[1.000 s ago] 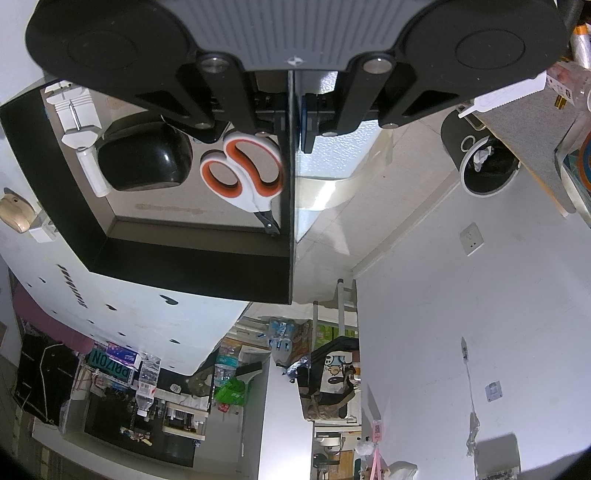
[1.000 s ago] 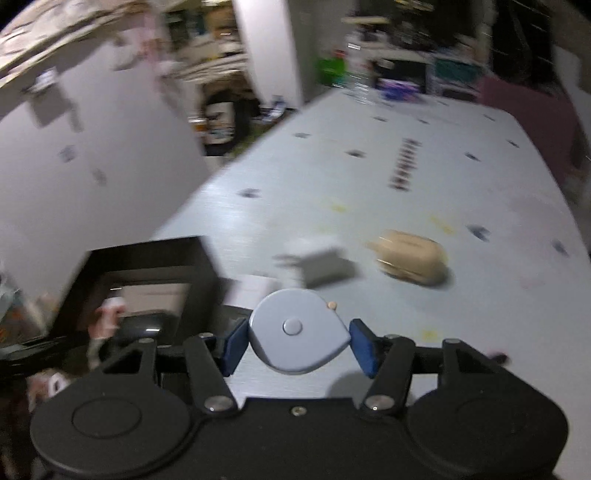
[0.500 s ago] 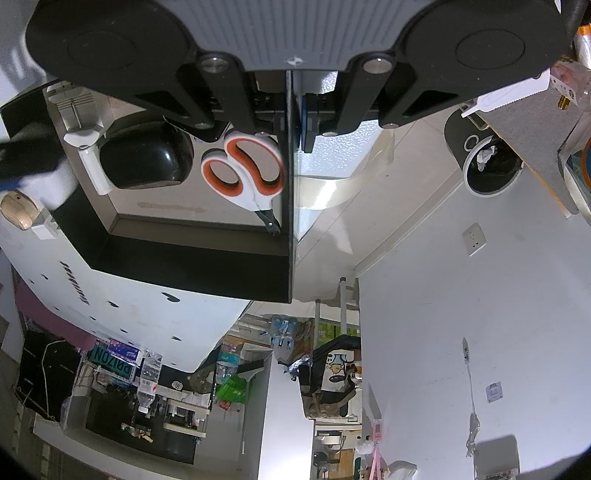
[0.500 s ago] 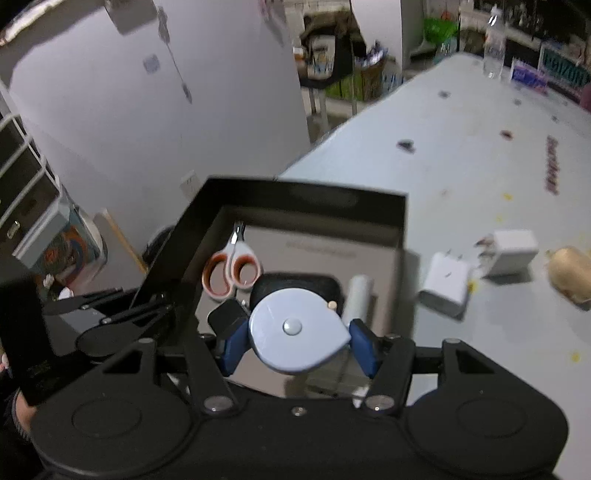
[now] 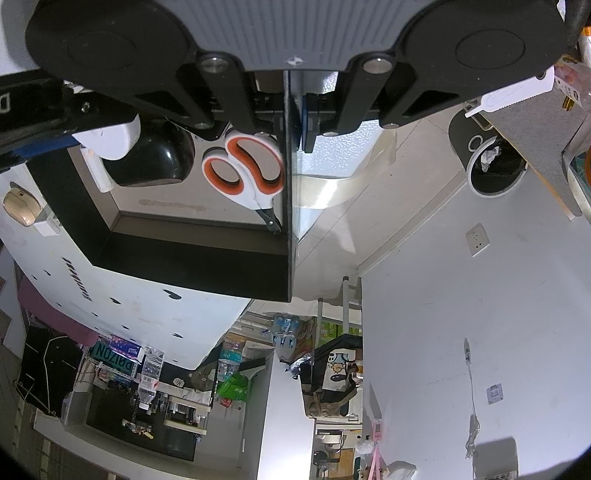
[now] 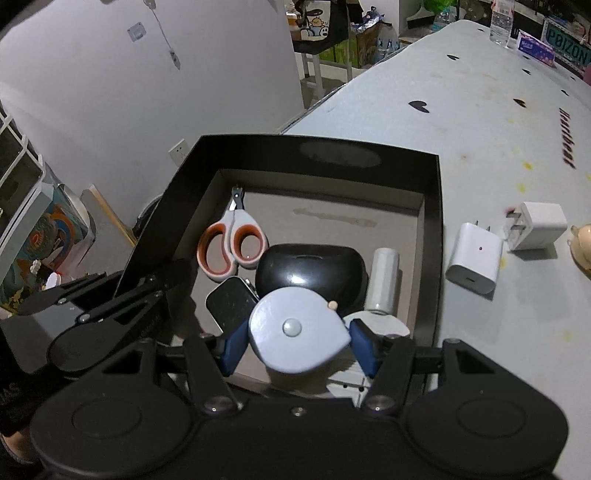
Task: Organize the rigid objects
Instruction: 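Carry the tape measure into the black box and release it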
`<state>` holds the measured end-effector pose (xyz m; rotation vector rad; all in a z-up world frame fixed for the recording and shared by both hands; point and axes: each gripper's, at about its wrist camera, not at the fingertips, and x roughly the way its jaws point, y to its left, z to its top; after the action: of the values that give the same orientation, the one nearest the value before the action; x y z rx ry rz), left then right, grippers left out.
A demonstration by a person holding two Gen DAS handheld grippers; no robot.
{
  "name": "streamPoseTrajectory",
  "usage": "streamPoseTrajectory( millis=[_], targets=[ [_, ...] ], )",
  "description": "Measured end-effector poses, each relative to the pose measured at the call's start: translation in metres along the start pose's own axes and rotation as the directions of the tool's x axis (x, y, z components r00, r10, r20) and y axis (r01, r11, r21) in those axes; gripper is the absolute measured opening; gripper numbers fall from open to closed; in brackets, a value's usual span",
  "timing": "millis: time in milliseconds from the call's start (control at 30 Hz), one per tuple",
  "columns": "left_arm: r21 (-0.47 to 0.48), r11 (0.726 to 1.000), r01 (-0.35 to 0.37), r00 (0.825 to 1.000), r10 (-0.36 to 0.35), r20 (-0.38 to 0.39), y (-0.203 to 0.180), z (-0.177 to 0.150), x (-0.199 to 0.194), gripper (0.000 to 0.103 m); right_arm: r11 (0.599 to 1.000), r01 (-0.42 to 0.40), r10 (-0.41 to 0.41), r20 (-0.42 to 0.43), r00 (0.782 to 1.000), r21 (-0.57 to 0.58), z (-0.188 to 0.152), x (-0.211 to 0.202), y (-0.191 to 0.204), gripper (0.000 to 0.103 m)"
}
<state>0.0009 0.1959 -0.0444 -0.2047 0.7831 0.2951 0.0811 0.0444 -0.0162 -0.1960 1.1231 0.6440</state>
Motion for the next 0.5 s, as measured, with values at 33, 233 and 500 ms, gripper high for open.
streamPoseTrajectory(
  millis=[33, 233, 500],
  targets=[
    [0.0, 1.0, 0.0, 1.0, 0.0, 0.0, 0.0001, 0.0001, 0.0, 0.006, 1.0, 0.0, 0.0, -0.005, 1.0, 0.004, 0.0, 0.0005, -0.0001, 0.062],
    [0.0, 1.0, 0.0, 1.0, 0.0, 0.0, 0.0001, -0.0001, 0.0, 0.006, 1.0, -0.003, 0.003, -0.023, 1.0, 0.017, -0.0019, 0.0016, 0.0003, 0.061],
    [0.001, 1.0, -0.001, 1.0, 0.001, -0.001, 0.0003, -0.0001, 0.0009, 0.006, 1.0, -0.01, 0.01, -0.012, 1.0, 0.023, -0.002, -0.0038, 0.0003, 0.066]
  ],
)
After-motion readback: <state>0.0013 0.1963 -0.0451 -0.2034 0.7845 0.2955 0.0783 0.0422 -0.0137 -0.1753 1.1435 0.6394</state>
